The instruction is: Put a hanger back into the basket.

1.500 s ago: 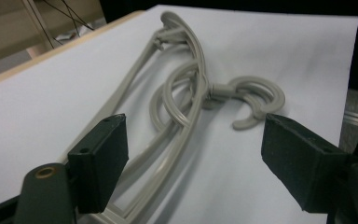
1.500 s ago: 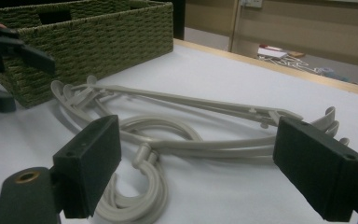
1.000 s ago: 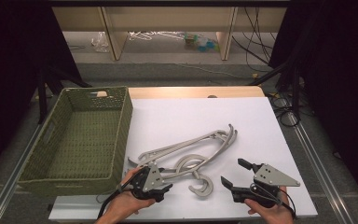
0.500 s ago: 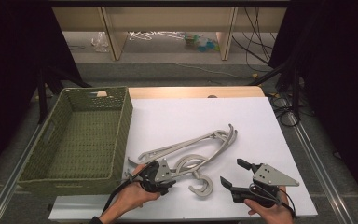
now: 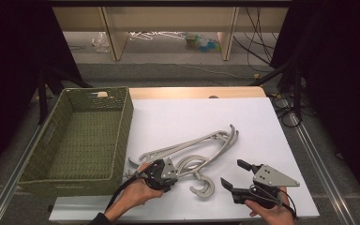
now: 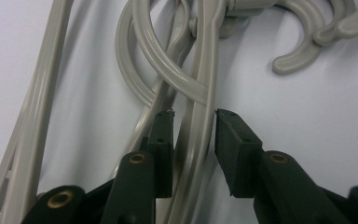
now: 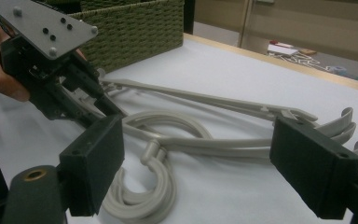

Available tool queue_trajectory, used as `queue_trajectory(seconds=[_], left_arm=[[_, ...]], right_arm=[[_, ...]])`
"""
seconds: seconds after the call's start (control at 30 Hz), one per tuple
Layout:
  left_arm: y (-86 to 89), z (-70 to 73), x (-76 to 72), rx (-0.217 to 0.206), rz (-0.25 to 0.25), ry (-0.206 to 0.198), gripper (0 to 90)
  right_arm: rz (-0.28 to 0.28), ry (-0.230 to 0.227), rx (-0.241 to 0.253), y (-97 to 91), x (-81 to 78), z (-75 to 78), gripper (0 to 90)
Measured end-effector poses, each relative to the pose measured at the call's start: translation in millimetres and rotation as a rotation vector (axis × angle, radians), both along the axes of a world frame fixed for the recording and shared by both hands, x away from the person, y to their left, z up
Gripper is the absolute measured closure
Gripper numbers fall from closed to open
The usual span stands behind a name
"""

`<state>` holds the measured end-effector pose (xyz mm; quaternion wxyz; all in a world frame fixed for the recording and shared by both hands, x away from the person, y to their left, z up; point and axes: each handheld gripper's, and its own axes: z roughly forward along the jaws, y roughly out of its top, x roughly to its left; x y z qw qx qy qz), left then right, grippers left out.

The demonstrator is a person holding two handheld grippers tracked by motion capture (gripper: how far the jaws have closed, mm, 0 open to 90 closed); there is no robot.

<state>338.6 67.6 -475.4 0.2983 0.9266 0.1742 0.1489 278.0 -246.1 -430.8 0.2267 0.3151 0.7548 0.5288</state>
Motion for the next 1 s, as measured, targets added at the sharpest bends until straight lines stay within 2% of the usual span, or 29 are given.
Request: queue_trajectory(seconds=[0.2, 0.3, 0.33, 0.37, 0.43, 0.67, 0.7, 0.77, 0.87, 0.9, 1.0], left_arm=[[-2.7, -0.1, 3.4, 0.033, -0.037, -0.011, 71.6], [-4.8, 0.0, 6.0, 0.05, -0.06, -0.001, 73.0], [-5.6, 0.0, 6.3, 0.057, -0.069, -0.009, 73.5], [-6.3, 0.3, 6.2, 0.064, -0.076, -0.014, 74.0], [-6.4, 1.5, 6.4, 0.072, -0.089, -0.023, 76.2], [-5.4, 4.3, 6.0, 0.063, -0.11, -0.035, 79.0], [-5.1, 5.7, 5.8, 0.05, -0.112, -0.038, 79.1], [-3.6, 8.5, 6.6, 0.026, -0.108, -0.009, 79.0], [-1.9, 10.8, 7.2, 0.018, -0.108, -0.007, 79.0], [-0.4, 13.7, 7.6, 0.012, -0.102, 0.002, 79.0], [0.2, 15.5, 7.9, -0.004, -0.1, 0.004, 79.1]], right_arm=[[0.003, 0.0, -0.003, 0.4, 0.4, -0.3, 18.8], [0.004, 0.0, -0.004, 0.4, 0.4, -0.4, 18.9], [0.003, 0.023, 0.001, 0.9, -0.7, -0.4, 19.0], [-0.001, -0.005, -0.003, 0.3, 0.9, -0.7, 19.0], [0.002, 0.009, -0.007, -0.3, 0.6, -0.1, 19.0], [0.004, 0.009, -0.008, -0.1, 0.7, -0.6, 19.2], [0.004, 0.009, -0.007, -0.1, 0.6, -0.5, 19.2], [0.004, 0.01, -0.007, -0.4, 0.7, 0.0, 19.2], [0.006, 0.011, -0.008, -0.1, 0.7, -0.6, 19.2], [0.009, 0.03, -0.003, 0.5, -0.3, -0.4, 19.2], [0.01, 0.029, -0.004, 0.6, -0.2, -0.4, 19.2]])
